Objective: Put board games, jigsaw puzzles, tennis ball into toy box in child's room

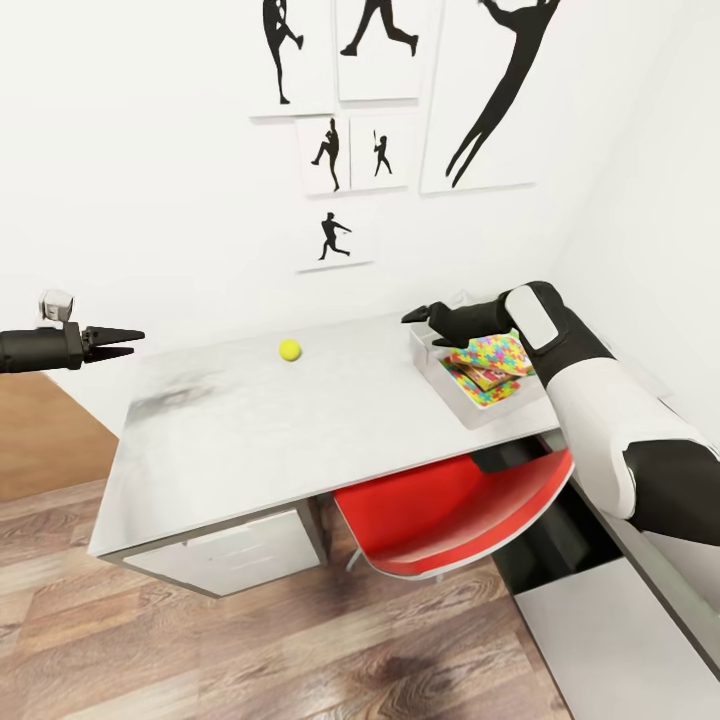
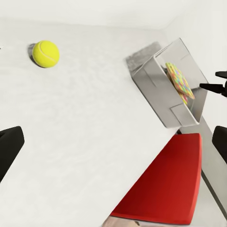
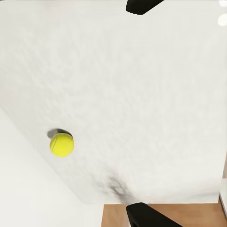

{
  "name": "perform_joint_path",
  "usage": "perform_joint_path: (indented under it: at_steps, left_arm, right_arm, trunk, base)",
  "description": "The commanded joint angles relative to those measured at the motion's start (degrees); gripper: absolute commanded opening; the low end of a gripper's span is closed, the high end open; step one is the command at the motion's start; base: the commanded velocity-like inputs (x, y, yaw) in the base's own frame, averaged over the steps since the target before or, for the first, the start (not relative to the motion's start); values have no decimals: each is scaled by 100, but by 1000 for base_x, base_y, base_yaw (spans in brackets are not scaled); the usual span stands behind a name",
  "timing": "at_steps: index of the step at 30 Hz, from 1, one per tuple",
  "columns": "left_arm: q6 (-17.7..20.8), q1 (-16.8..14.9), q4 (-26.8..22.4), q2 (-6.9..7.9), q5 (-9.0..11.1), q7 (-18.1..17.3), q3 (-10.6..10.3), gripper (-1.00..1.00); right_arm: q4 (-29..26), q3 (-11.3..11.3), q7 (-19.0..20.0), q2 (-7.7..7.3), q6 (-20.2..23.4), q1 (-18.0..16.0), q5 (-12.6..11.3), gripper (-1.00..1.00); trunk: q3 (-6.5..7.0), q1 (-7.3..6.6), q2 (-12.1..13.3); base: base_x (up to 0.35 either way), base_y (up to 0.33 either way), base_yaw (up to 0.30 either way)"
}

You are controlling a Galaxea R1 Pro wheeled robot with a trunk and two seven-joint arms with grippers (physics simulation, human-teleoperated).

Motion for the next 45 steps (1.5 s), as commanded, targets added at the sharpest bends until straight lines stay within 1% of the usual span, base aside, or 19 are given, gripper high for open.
perform_joint_path:
  at_steps: [1, 12, 24, 36, 39, 45]
  left_arm:
    - [56, -7, -1, -3, -61, -51, 10, 100]
    - [56, -2, -2, -3, -61, -51, 6, 100]
    - [54, 1, -2, -3, -61, -51, 4, 100]
    - [27, 26, -3, 2, -109, -51, -5, 100]
    - [19, 37, -3, 38, -127, -51, -6, 100]
    - [9, 52, 1, 170, -144, -51, -14, 100]
  right_arm:
    - [-1, 28, 60, -7, 4, -3, 51, 100]
    - [-8, 28, 60, -9, -23, 7, 52, 100]
    - [-470, 13, 60, -30, 20, 41, 52, 100]
    - [-504, 17, 58, -42, 27, 50, 52, 100]
    - [-505, 18, 55, -42, 27, 50, 52, 100]
    - [-503, 19, 52, -52, 27, 51, 52, 100]
  trunk:
    - [-3, 3, -10]
    - [85, 3, -10]
    - [188, 3, -10]
    - [294, 3, -10]
    - [320, 3, -10]
    - [373, 3, -10]
  base:
    - [0, 0, 92]
    - [0, 0, 122]
    - [0, 0, 123]
    - [0, 0, 102]
    - [0, 0, 100]
    - [0, 0, 100]
